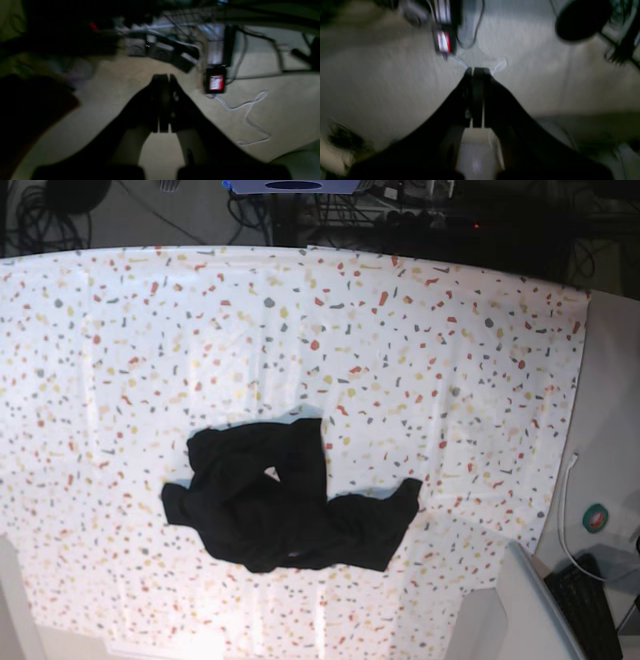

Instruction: Layout the t-shirt on the table in an organized manner, then fold the t-shirt properly

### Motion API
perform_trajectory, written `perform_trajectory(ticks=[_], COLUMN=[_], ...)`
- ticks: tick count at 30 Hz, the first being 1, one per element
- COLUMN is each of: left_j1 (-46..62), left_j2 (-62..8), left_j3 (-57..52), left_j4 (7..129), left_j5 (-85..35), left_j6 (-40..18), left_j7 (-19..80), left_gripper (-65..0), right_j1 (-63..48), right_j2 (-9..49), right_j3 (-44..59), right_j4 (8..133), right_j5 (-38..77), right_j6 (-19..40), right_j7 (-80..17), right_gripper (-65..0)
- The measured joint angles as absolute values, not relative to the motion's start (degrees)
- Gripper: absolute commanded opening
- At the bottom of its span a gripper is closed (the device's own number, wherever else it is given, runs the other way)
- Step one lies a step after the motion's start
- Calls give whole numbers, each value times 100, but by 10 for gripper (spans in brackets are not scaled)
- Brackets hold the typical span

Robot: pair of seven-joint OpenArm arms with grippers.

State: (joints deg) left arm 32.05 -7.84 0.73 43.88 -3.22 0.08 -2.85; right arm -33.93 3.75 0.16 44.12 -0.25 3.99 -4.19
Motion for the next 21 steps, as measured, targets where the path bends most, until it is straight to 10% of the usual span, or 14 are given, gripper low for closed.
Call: perform_trajectory(ticks=[21], left_j1=[5612], left_j2=[-2115], left_j3=[69], left_j4=[9216], left_j5=[-2283], left_j6=[47], left_j7=[-322], left_gripper=[-650], right_j1=[-4770], right_j2=[154], right_j3=[1833], right_j4=[10060], right_j5=[-49], right_j6=[471], right_j7=[-2526], right_gripper=[-650])
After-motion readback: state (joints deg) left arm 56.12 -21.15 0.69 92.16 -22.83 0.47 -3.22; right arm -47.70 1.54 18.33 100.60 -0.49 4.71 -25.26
